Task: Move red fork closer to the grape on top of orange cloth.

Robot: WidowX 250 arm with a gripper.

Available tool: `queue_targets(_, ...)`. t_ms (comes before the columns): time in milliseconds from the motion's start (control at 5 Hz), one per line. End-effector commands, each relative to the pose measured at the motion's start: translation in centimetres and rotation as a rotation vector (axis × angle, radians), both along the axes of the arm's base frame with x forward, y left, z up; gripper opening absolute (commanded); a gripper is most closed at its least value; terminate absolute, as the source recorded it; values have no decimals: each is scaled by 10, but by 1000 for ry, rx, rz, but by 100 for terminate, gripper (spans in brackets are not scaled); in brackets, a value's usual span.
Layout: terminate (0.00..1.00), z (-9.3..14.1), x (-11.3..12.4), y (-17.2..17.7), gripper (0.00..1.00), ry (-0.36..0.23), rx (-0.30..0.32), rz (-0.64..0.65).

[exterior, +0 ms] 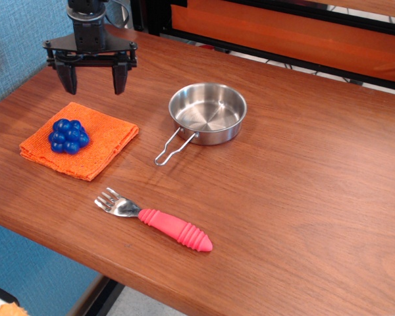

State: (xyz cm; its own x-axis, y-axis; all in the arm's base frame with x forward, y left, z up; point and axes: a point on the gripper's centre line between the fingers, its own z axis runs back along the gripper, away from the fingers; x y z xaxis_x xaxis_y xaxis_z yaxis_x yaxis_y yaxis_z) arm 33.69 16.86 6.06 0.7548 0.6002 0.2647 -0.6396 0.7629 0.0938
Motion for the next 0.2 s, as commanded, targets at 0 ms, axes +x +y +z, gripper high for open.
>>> queue_targets(0,100,12,-21,12,100,-25,14,280)
